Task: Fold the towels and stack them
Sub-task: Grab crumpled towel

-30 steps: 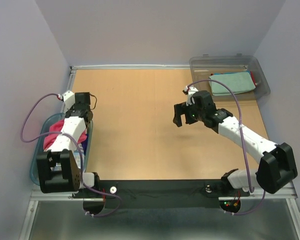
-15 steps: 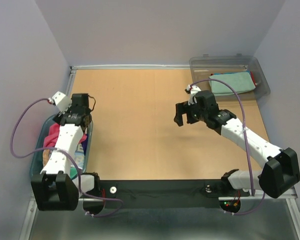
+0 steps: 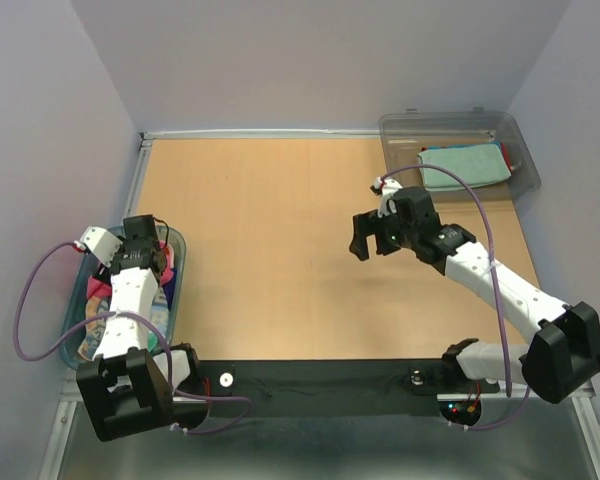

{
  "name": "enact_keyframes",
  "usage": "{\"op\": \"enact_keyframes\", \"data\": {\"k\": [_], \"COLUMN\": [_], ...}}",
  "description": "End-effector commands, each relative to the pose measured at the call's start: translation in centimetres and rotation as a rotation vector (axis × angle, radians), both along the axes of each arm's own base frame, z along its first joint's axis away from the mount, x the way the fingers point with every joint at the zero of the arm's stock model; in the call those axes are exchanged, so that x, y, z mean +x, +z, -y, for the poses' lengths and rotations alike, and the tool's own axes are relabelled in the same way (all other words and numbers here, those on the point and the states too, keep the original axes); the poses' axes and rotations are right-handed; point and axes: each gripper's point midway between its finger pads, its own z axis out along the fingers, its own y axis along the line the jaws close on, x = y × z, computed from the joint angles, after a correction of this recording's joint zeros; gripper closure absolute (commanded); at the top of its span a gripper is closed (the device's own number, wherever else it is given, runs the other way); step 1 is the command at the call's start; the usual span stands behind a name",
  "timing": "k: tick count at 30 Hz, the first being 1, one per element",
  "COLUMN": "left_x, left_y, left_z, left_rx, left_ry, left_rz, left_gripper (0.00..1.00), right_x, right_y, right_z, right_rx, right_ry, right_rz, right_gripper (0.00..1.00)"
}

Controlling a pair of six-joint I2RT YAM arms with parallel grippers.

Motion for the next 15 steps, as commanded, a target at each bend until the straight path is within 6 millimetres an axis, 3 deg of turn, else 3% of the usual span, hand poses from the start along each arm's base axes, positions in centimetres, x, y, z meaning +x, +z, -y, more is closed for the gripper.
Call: {"op": "enact_keyframes", "data": {"k": [1,2,4,5,7,11,15], "left_x": [0.8,1.2,1.8,2.2,2.8,4.0,6.6], "left_y": [-0.5,-0.1,1.3,2.6,4.2,8.8,15.6], "left_z": [0.0,0.0,-0.2,-0.4,-0.3,0.6,5.1], "left_rx": [-0.016,-0.012,0.006,0.028,0.048,0.091,0.13], "left_ry": [-0.023,-0.034,-0.048,-0.061,-0.088,-0.148,-0.281], "left_rz": [0.017,0.031,0.052,0.07,0.095,0.18,0.308], "left_gripper": [0.4,0.53,0.68,0.81,0.88,0.92,0.95], "right_x": [-0.5,-0.6,-0.6,-0.7,-0.9,-1.0,-0.9], "right_y": [1.1,1.1,1.0,0.9,0.6,0.3,0.7], "right_z": [0.3,0.5,0.5,0.6,0.6,0.8,0.8], "right_rx": [0.015,0.012,0.012,0.01,0.007,0.001,0.009], "right_ry": [0.008,0.003,0.0,0.0,-0.002,-0.009,-0.014], "right_rz": [0.04,0.041,0.038,0.035,0.025,0.022,0.024], "right_gripper": [0.0,0.0,0.0,0.0,0.0,0.0,0.0]}}
